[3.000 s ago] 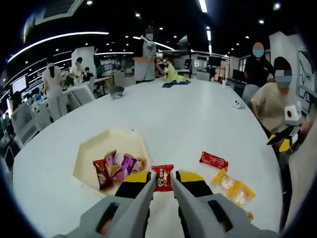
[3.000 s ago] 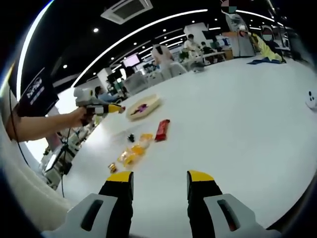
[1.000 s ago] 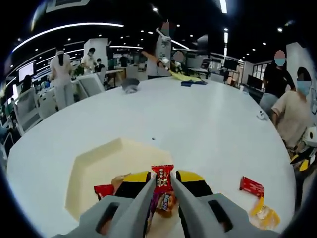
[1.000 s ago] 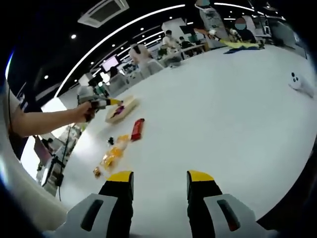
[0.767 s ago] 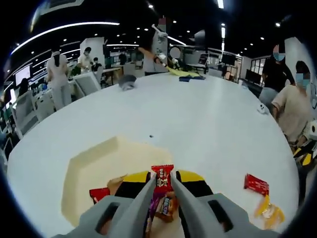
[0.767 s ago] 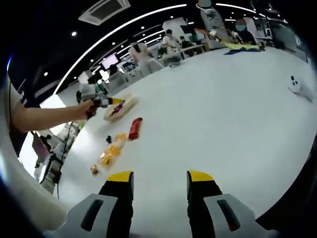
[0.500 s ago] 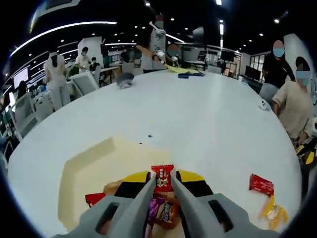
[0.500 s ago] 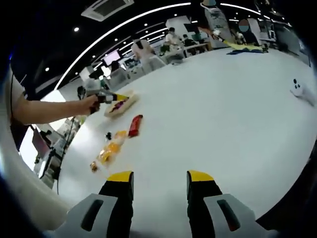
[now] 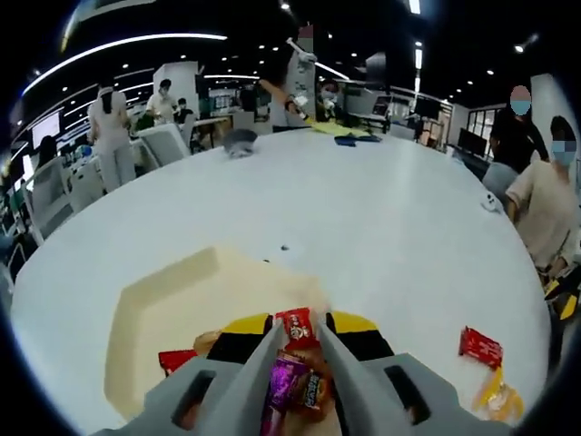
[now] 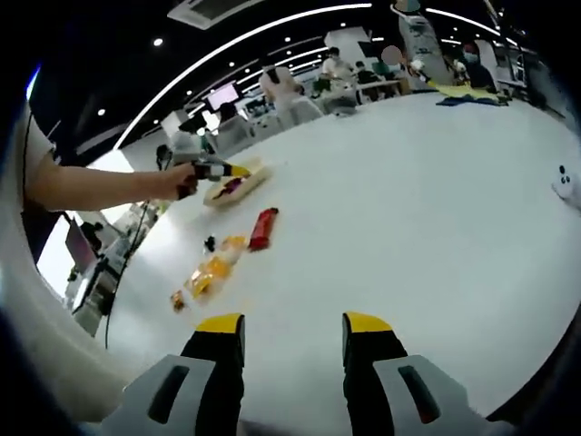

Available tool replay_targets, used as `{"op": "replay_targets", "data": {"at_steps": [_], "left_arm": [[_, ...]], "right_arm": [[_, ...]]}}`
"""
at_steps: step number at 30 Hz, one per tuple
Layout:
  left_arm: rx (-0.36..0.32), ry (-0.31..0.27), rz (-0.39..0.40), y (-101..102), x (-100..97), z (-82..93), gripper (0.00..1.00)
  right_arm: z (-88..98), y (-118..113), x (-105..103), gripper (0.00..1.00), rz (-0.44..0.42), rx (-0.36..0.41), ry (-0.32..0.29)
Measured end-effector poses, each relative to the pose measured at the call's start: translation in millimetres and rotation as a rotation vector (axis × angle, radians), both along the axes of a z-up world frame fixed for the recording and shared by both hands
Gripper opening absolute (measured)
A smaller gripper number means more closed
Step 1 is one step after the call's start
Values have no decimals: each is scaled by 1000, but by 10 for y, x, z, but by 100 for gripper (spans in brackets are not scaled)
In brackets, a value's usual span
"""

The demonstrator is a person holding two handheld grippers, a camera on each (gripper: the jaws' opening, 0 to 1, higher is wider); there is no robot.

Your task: Place the target food into the container with the food tongs after gripping and lifting it, then release it inside without dropping or visibly crushing the food.

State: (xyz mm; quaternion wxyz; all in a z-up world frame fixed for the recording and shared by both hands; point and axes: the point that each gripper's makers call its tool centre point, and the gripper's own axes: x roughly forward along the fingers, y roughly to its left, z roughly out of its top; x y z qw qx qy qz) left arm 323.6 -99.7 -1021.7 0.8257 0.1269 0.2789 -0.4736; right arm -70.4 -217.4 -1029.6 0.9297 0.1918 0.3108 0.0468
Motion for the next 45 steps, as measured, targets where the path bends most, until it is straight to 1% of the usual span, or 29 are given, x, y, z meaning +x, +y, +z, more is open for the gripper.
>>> {"op": "replay_targets", "data": {"at_steps": [3,5,9,14,16,21,22,24,30,31,36,38,40,45], "left_arm": [[-9,0,14,69,-3,60,22],[-3,-10,16,120,-13,92,22],[-20,-11,32,198,-45,189,22],[-24,-18,24,267,-196,289,22],[-23,-23,22,286,-227,306,22],[-38,-25,22,348,-354,401,23],[-43,-28,14,349,-407,440,23],[-43,-41,7,362,-442,479,23],[-59,-42,18,409,-512,562,23],[-68,-37,19,419,-558,599,23],[-82,-51,12,456,-703,716,23],[-90,-58,17,487,-743,760,23],[-107,-59,24,530,-825,822,23],[-93,-60,11,619,-993,812,23]], "right_arm": [[20,7,18,44,2,1,-10],[43,21,30,44,5,0,-15],[79,58,39,44,12,0,-32],[110,97,14,44,17,1,-49],[121,106,7,44,16,3,-54],[170,139,-37,44,18,-4,-72],[179,137,-46,44,17,-6,-75],[204,131,-75,44,9,-7,-84],[247,170,-131,44,6,-9,-99],[266,185,-136,44,10,-14,-107],[319,220,-150,44,14,-18,-131],[326,240,-148,44,6,1,-138],[329,280,-150,44,12,6,-141],[373,395,-142,44,44,5,-157]]}}
